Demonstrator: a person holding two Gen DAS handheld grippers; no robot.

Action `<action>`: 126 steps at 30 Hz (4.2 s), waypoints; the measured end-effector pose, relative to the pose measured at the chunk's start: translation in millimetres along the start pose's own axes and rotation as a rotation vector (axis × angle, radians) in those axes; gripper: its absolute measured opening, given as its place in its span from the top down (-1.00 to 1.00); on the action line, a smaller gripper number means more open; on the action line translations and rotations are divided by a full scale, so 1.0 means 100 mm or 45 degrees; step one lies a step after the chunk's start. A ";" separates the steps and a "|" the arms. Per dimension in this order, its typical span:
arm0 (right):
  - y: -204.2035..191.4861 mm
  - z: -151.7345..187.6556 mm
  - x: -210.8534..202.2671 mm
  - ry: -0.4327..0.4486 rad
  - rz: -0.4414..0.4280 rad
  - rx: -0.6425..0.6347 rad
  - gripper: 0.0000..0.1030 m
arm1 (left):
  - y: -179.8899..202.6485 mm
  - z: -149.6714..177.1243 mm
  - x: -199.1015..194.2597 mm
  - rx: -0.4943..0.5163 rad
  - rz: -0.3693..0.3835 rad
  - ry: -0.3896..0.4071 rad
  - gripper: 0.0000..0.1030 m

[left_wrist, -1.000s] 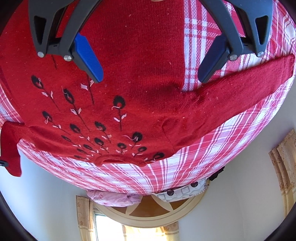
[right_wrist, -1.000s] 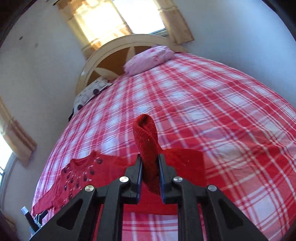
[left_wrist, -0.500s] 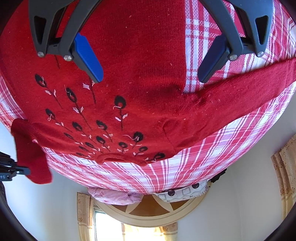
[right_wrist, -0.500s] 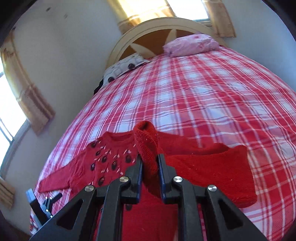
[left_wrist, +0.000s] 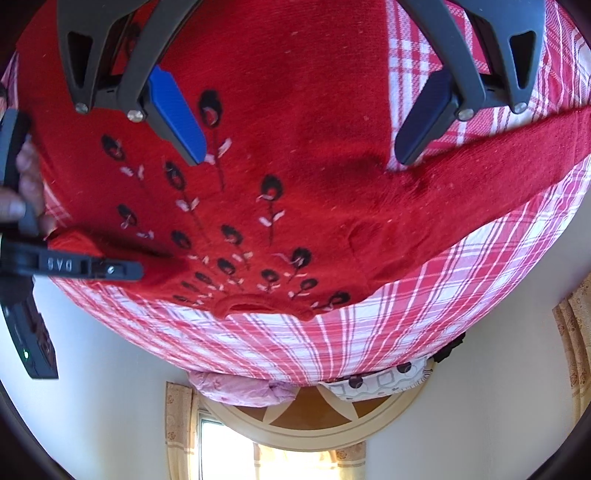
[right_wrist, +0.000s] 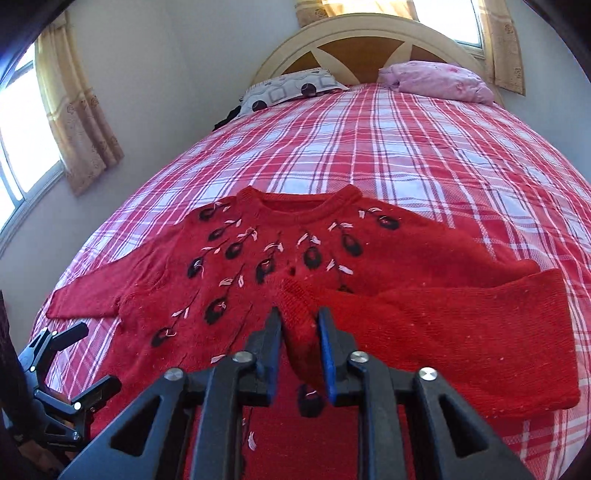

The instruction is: Fold small clothes

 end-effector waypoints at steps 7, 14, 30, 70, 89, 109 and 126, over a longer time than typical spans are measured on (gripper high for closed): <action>-0.05 0.06 -0.32 0.064 -0.005 -0.082 -0.43 | 0.37 -0.14 0.09 -0.009 0.159 -0.076 -1.00; 0.36 0.24 -0.77 0.174 0.223 -0.148 -0.44 | 0.93 -0.40 0.24 0.077 0.238 -0.095 -0.82; 1.09 0.56 -1.15 0.352 0.408 -0.031 -0.44 | 1.38 -0.55 0.81 -0.103 0.453 -0.288 0.78; 1.18 0.66 -1.08 0.304 0.436 0.007 -0.46 | -0.35 -0.58 0.74 -0.299 0.125 -0.162 0.80; 1.18 0.74 -0.88 0.186 0.444 -0.007 -0.46 | -0.45 -0.38 0.82 -0.230 0.028 -0.183 -0.40; 0.33 0.27 0.01 -0.119 0.202 -0.343 -0.46 | -0.81 -0.27 0.42 -0.150 -0.106 -0.097 -0.85; 0.38 0.44 -0.34 0.095 0.253 -0.317 -0.46 | -3.01 0.63 0.01 -0.557 -0.572 -0.208 -0.85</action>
Point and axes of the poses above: each gripper's, at about its wrist camera, not at the fingertips, and x roughly the way its jaws point, y to its right, z to its underside, the point moved 5 cm from there along x, roughly the way its jaws point, and after that the axes turned 3 degrees about -z, right-handed, at the moved point
